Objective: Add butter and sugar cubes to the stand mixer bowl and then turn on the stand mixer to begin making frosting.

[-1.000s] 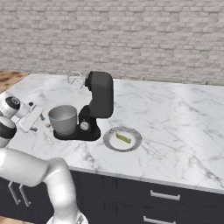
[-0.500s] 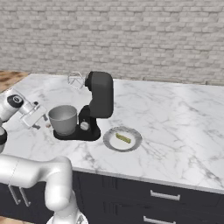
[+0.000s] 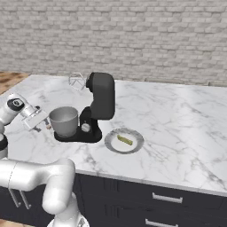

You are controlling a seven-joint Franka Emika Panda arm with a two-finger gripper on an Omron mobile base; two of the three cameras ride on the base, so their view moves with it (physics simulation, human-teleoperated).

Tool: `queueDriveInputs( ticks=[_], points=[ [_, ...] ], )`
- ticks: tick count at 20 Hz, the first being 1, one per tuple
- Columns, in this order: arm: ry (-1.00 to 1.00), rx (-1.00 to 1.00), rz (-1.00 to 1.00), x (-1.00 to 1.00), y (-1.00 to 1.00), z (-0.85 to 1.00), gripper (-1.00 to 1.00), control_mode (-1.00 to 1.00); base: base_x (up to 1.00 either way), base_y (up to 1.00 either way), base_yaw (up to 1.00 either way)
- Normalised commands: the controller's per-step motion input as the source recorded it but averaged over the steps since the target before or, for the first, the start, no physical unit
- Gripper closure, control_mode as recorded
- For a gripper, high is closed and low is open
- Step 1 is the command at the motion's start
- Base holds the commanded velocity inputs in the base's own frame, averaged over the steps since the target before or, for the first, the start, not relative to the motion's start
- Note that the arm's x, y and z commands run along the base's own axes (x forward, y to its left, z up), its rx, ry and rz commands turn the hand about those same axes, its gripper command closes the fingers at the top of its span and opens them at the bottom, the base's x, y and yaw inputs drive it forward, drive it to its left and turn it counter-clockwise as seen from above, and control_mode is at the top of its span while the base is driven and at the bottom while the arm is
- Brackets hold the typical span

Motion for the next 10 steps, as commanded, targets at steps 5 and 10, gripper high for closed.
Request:
queueDriveInputs(
  ticks=[5, 10],
  points=[
    [-0.04, 0.0, 0.04, 0.0, 0.0, 0.0, -1.0, -1.0, 0.0, 0.0, 0.0],
    [-0.06, 0.0, 0.05, 0.0, -0.01, -0.03, -1.0, -1.0, 0.0, 0.0, 0.0]
  ],
)
